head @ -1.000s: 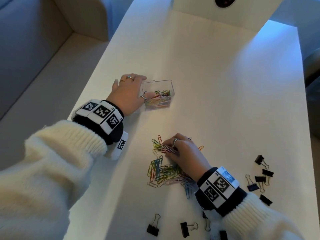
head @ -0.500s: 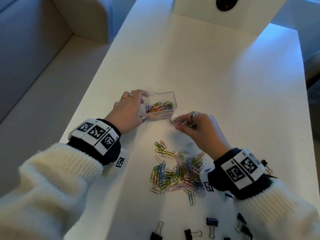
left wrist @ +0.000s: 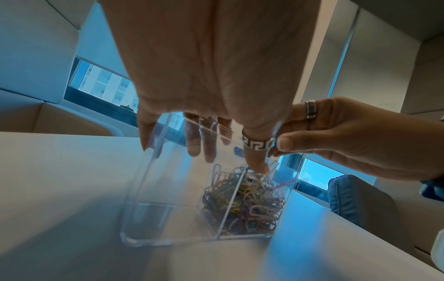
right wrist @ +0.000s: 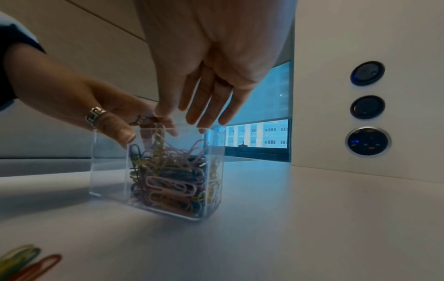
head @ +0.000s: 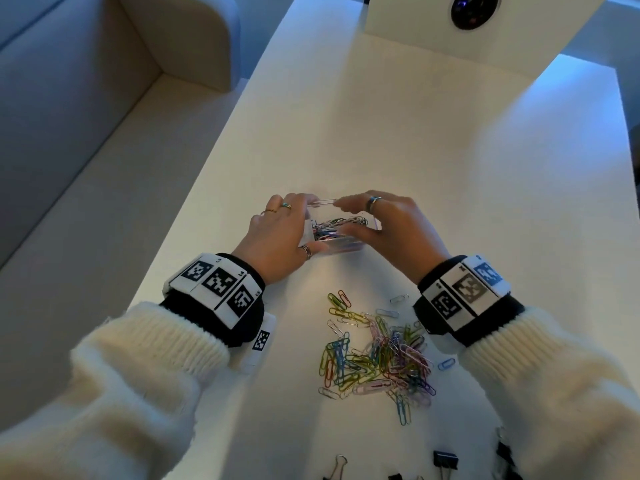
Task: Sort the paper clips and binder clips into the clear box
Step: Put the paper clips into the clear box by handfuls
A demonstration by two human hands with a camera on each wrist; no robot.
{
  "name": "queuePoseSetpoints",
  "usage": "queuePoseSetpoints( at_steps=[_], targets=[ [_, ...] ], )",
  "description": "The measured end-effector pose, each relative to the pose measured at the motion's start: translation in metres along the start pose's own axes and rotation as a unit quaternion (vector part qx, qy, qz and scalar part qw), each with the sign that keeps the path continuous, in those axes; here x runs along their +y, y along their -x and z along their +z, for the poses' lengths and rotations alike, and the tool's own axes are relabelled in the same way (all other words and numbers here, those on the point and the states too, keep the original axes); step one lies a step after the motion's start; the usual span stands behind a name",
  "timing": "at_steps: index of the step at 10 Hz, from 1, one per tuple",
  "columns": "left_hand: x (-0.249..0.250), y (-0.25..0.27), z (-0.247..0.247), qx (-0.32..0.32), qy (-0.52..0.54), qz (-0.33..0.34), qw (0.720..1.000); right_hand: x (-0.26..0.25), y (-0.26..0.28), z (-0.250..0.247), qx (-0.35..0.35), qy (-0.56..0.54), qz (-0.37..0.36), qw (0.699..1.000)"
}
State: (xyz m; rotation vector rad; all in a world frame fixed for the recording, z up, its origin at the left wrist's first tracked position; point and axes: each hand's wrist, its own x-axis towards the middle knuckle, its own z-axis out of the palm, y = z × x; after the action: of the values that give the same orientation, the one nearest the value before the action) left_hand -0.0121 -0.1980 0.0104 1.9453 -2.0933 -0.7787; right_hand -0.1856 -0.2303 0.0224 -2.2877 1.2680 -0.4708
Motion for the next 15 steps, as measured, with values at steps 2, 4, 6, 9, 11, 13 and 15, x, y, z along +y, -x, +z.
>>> queuePoseSetpoints(
  at_steps=[2, 4, 6, 9, 11, 13, 15],
  targets=[
    [0.000, 0.001, 0.001, 0.000, -0.005, 0.005, 1.000, 0.005, 0.009, 0.001, -0.078, 0.169, -0.049, 0.981],
    [-0.001, 0.000, 0.001, -0.002, -0.005, 0.004, 1.000, 0.008, 0.009, -0.005, -0.029, 0.233, -0.053, 0.971],
    [-0.001, 0.001, 0.002, 0.001, -0.007, 0.008, 1.000, 0.002, 0.007, 0.003, -0.104, 0.232, -0.047, 0.966],
    [-0.002, 0.001, 0.003, 0.005, -0.006, 0.008, 1.000, -0.007, 0.007, 0.013, -0.086, 0.197, -0.023, 0.976],
    [-0.003, 0.000, 0.004, 0.008, -0.009, 0.012, 1.000, -0.002, 0.009, 0.003, -0.053, 0.242, -0.004, 0.969],
    [-0.003, 0.001, 0.004, 0.008, -0.016, 0.015, 1.000, 0.000, 0.011, 0.005, -0.010, 0.159, 0.021, 0.987],
    [-0.004, -0.002, 0.004, 0.010, -0.012, 0.013, 1.000, -0.009, 0.011, 0.019, -0.093, 0.225, 0.005, 0.970]
  ],
)
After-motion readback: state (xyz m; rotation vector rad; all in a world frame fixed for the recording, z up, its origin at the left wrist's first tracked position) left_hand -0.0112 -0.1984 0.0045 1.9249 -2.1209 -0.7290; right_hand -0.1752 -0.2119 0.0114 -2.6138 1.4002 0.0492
